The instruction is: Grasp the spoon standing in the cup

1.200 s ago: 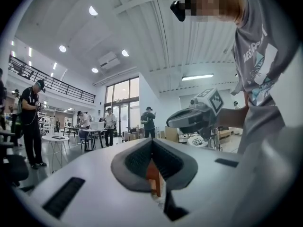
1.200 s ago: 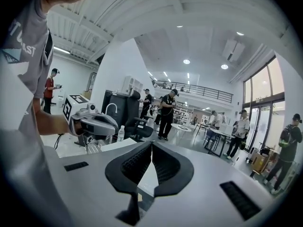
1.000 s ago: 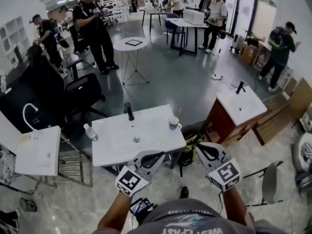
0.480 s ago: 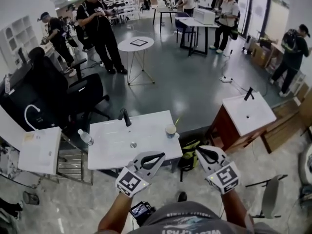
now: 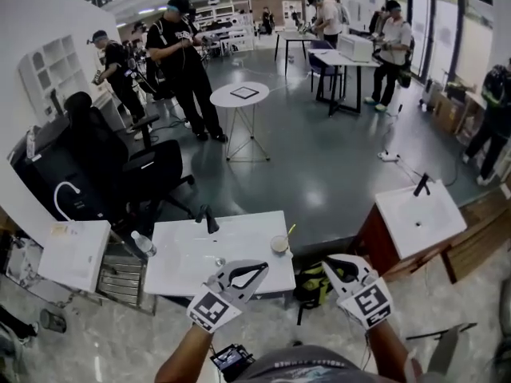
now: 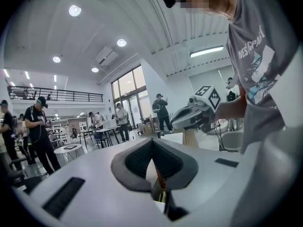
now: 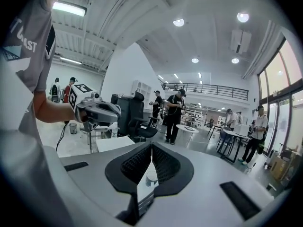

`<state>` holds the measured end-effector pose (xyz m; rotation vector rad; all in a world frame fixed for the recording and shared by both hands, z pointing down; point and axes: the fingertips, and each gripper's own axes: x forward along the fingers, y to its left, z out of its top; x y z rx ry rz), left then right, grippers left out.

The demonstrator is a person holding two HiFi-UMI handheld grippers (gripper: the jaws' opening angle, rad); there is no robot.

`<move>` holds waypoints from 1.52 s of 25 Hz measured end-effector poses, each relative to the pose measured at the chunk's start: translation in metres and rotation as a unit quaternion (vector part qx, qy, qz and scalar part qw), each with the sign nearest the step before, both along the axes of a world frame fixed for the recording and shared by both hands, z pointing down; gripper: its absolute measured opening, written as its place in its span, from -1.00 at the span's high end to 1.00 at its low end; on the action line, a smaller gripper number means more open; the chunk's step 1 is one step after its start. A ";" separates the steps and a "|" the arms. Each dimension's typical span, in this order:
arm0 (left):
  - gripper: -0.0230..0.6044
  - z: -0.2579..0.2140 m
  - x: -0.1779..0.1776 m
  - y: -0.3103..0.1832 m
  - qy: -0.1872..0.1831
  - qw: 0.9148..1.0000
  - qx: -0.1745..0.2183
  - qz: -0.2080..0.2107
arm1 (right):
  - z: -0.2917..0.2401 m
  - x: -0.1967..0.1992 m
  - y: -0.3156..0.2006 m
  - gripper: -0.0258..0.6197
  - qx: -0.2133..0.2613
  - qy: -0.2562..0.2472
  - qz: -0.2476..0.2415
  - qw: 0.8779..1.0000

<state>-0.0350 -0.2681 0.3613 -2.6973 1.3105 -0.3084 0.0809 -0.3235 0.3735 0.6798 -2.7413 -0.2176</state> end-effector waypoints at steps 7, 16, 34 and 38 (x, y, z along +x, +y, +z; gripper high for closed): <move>0.92 0.002 0.022 -0.031 0.007 1.000 0.006 -0.009 | -0.003 0.003 -0.029 0.82 0.013 -0.014 -0.020 1.000; 0.92 0.015 0.008 -0.053 0.015 1.000 -0.009 0.009 | 0.019 -0.024 -0.049 0.82 -0.024 -0.015 0.001 1.000; 0.92 0.060 -0.056 -0.104 0.057 0.997 -0.042 0.018 | 0.088 -0.099 -0.107 0.82 -0.080 0.005 0.022 0.997; 0.92 0.069 -0.060 -0.116 0.058 0.997 -0.049 0.018 | 0.112 -0.099 -0.125 0.81 -0.106 0.007 0.038 0.994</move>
